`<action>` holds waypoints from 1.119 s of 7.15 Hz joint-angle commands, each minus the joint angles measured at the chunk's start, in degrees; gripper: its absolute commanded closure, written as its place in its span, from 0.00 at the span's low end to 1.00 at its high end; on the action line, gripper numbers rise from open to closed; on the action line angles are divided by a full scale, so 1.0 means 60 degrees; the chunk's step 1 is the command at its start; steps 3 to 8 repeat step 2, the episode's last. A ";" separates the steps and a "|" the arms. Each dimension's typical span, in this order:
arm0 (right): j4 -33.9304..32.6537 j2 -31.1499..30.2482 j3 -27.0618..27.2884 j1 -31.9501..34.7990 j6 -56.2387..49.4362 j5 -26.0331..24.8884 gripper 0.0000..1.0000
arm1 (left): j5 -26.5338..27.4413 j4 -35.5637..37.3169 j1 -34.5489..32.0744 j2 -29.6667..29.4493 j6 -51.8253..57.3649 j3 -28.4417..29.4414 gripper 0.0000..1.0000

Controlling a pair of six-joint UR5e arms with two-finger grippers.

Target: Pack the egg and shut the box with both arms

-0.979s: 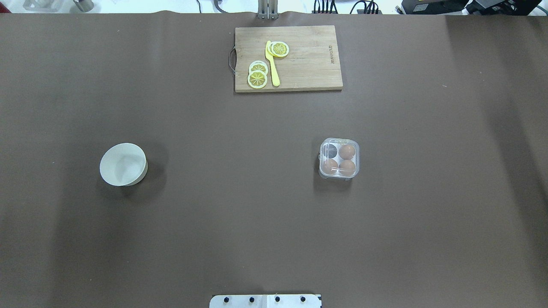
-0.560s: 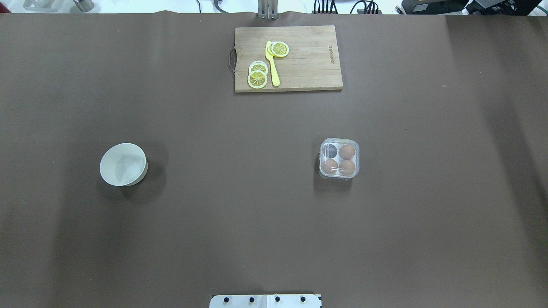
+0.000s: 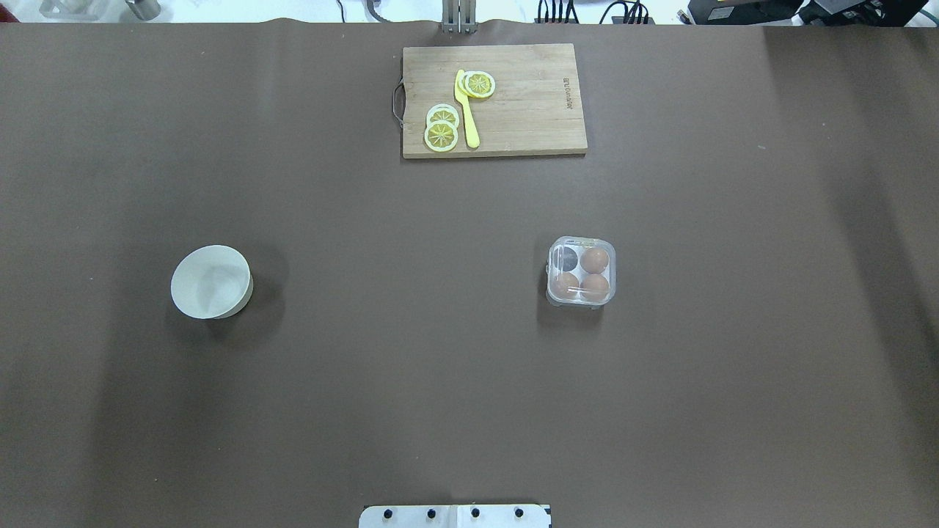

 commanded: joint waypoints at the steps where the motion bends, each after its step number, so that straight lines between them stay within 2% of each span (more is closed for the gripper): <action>1: 0.0014 -0.0013 0.0002 0.0000 0.0000 0.0052 0.00 | 0.0000 0.0001 -0.0001 0.0016 0.0000 -0.0017 0.03; 8: 0.0015 -0.0042 0.0002 0.0000 -0.0043 0.0066 0.00 | 0.0000 0.0001 -0.0001 0.0017 0.0000 -0.0017 0.03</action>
